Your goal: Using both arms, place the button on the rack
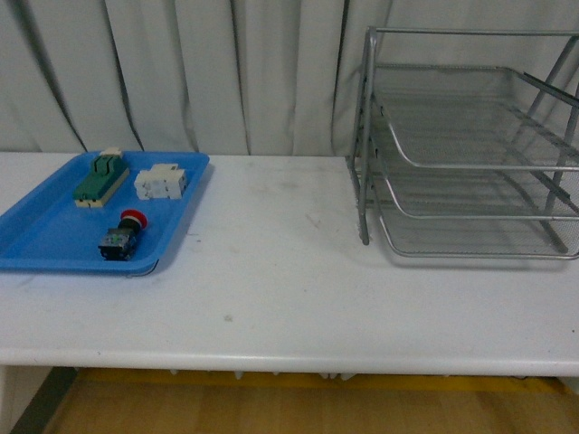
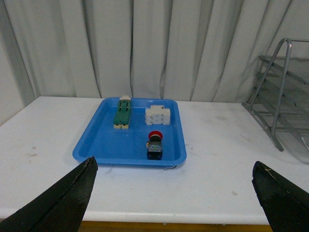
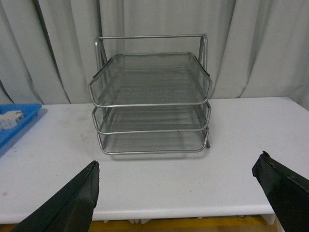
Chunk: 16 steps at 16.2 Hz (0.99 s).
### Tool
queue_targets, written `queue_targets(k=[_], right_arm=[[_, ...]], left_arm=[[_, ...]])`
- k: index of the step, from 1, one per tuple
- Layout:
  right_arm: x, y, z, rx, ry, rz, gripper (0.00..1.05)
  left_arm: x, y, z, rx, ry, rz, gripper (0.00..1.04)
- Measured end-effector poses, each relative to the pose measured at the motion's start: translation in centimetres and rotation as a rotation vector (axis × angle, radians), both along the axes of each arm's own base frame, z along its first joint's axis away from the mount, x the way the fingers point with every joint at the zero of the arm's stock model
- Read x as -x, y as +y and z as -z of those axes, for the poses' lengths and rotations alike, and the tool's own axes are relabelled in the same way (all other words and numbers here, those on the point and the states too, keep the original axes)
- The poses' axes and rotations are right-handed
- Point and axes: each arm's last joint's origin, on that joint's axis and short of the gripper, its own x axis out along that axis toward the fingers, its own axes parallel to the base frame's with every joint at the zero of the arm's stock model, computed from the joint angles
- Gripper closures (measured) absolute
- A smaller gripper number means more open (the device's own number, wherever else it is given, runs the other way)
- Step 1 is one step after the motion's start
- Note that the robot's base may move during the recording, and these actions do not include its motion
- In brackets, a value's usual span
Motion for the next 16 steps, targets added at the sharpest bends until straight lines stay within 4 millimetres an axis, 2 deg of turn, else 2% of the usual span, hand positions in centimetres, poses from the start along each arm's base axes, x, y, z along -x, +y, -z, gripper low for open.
queue_targets(k=[16], right_arm=[[0.0, 0.0, 0.0, 0.0, 0.0, 0.0, 0.06]], left_arm=[[0.0, 0.0, 0.0, 0.0, 0.0, 0.0, 0.07]])
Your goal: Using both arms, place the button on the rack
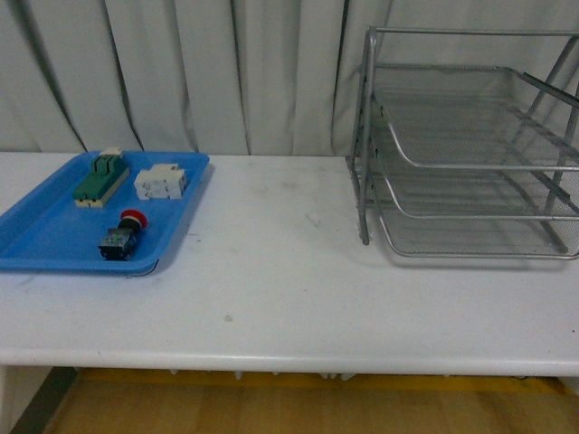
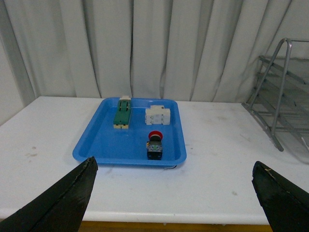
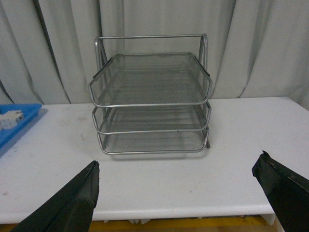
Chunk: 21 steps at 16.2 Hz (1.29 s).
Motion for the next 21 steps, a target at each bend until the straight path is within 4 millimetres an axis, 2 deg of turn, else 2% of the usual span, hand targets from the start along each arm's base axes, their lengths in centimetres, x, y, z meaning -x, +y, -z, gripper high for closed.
queue_targets(k=[17, 18, 19, 21], right_arm=[[0.0, 0.0, 0.0, 0.0, 0.0, 0.0, 0.06], [-0.1, -0.1, -0.4, -0.03, -0.031, -0.058, 0.06], [-1.0, -0.9, -1.6, -0.091, -0.091, -0.139, 0.06], [-3.0, -2.4, -2.5, -0.183, -0.074, -0.211, 0.06]], left_arm=[[0.0, 0.0, 0.0, 0.0, 0.0, 0.0, 0.07], [0.0, 0.0, 0.0, 0.0, 0.0, 0.0, 0.07], [0.0, 0.0, 0.0, 0.0, 0.0, 0.003, 0.07], [0.0, 0.0, 0.0, 0.0, 0.0, 0.001, 0.07]])
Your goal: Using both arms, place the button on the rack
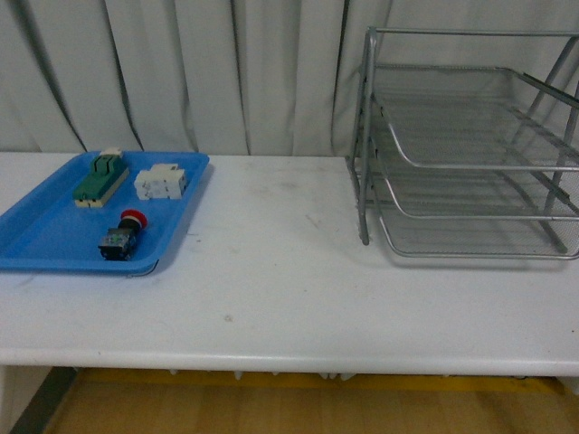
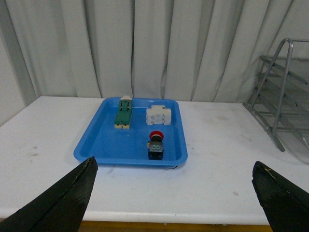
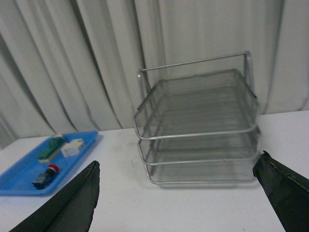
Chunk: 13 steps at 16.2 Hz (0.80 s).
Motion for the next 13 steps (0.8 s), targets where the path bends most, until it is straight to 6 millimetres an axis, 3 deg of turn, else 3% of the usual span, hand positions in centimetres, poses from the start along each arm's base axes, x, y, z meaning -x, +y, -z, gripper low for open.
queue_targets(k=[4, 6, 8, 10, 13], right_arm=[[-6.9, -3.7, -4.8, -0.115, -0.106, 0.001, 0.06], [-11.2, -6.9, -5.2, -0.298, -0.086, 0.037, 0.06], [-14.0, -9.1, -4.1, -0.482, -0.067, 0.05, 0.06], [-15.9, -10.5, -1.4, -0.733, -0.017, 0.036, 0.06], [-17.3, -10.5, 4.9, -1.185, 0.215, 0.062, 0.06]], left_arm=[[0.0, 0.0, 0.0, 0.0, 0.0, 0.0, 0.07], [0.0, 0.0, 0.0, 0.0, 0.0, 0.0, 0.07], [0.0, 0.0, 0.0, 0.0, 0.0, 0.0, 0.07], [0.0, 0.0, 0.0, 0.0, 0.0, 0.0, 0.07], [0.0, 0.0, 0.0, 0.0, 0.0, 0.0, 0.07]])
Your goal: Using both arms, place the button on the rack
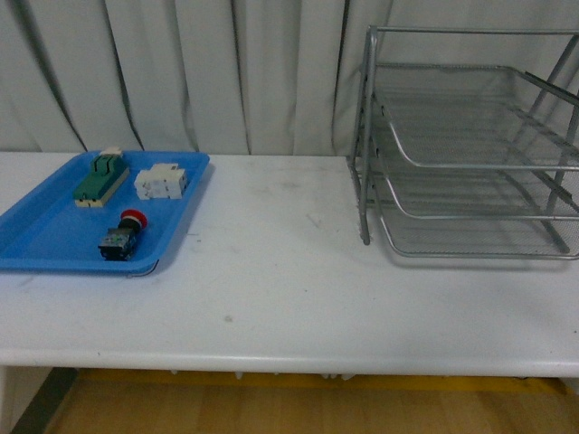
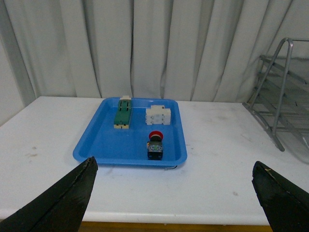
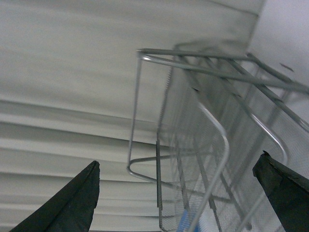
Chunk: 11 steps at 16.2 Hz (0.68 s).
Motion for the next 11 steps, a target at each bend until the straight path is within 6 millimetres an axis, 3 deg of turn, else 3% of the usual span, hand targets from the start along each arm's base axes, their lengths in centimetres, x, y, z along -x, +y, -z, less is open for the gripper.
queue_targets(k=[4, 11], right_arm=[[-1.2, 1.8, 3.4, -0.154, 0.107, -0.033, 0.06], [-4.3, 4.9, 5.7, -0.137, 0.144, -0.121, 0.06]], left_arm=[[0.0, 0.0, 0.0, 0.0, 0.0, 0.0, 0.07], [0.0, 0.0, 0.0, 0.0, 0.0, 0.0, 0.07]])
